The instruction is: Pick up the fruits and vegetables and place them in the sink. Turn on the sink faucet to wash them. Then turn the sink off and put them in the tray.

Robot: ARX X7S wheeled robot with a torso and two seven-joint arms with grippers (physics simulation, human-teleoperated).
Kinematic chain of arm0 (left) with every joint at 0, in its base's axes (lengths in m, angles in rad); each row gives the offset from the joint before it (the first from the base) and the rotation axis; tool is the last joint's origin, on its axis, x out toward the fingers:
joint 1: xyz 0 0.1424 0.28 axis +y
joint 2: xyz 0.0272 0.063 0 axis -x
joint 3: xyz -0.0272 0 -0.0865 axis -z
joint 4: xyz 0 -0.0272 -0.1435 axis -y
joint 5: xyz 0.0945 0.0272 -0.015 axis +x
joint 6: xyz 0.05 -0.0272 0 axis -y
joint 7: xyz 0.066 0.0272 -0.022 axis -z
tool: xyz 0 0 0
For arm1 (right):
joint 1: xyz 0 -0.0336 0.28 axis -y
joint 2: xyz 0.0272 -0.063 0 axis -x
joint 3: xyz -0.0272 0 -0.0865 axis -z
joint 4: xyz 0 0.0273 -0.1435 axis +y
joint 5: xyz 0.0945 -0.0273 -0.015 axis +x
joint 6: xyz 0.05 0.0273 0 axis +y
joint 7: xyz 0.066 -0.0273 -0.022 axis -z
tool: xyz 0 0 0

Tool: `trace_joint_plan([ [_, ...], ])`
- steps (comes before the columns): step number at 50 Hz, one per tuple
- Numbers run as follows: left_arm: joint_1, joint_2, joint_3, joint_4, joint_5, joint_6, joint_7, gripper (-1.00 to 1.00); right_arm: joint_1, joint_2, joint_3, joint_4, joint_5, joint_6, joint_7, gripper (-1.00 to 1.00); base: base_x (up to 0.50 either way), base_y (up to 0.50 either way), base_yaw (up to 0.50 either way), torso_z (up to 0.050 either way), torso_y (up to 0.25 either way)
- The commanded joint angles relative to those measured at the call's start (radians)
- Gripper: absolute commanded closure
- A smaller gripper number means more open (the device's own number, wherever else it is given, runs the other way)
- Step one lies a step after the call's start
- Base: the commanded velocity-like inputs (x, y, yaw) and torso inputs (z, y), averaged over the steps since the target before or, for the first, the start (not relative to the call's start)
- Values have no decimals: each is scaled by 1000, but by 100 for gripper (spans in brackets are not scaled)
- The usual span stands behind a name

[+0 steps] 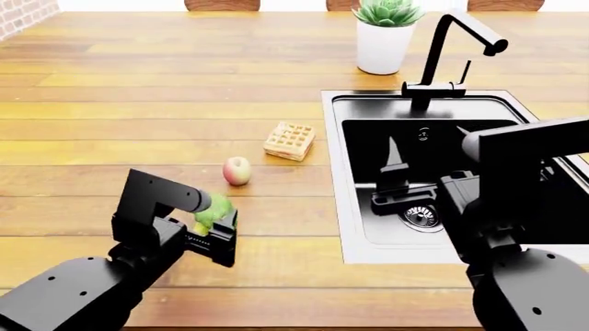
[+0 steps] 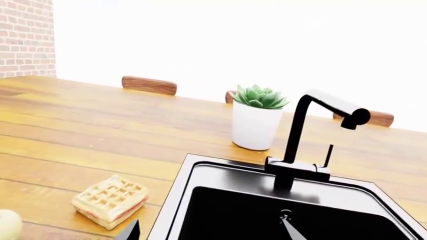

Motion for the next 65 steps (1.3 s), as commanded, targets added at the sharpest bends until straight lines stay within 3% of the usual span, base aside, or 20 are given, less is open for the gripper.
trace_joint_plan([
  [1, 27, -10, 36, -42, 39, -3, 3, -100, -15, -1, -2, 11, 4, -22, 7, -100, 0, 0, 0, 0, 0],
  [10, -6, 1, 89, -102, 60, 27, 11, -100, -37, 0, 1, 26, 6, -53, 10, -100, 0, 0, 0, 0, 0],
  [11, -7, 2, 93, -104, 62, 31, 12, 100, -40, 1, 1, 26, 6, -57, 10, -100, 0, 0, 0, 0, 0],
  [20, -41, 21, 22, -64, 46, 38, -20, 100, -50, 2, 10, 28, 12, -66, 11, -100, 0, 0, 0, 0, 0],
  [30, -164, 58, -238, 151, -73, -83, -115, 100, -28, -5, -9, 14, 26, -32, 17, -100, 0, 0, 0, 0, 0],
  [37, -296, 126, -441, 308, -213, -276, -202, 100, 63, -28, -158, 57, 53, 60, 32, -100, 0, 0, 0, 0, 0],
  [41, -348, 126, -518, 341, -309, -332, -268, 100, 114, -60, -254, 203, 57, 7, 25, -100, 0, 0, 0, 0, 0],
  [47, -363, 97, -557, 317, -412, -323, -353, 100, 166, -123, -353, 446, 60, -149, -17, -100, 0, 0, 0, 0, 0],
  [54, -341, 79, -558, 307, -433, -292, -373, 100, 191, -194, -425, 714, 65, -325, -32, -100, 0, 0, 0, 0, 0],
  [65, -294, 54, -535, 290, -420, -233, -372, 100, 279, -200, -562, 1019, 293, -546, 81, -100, 0, 0, 0, 0, 0],
])
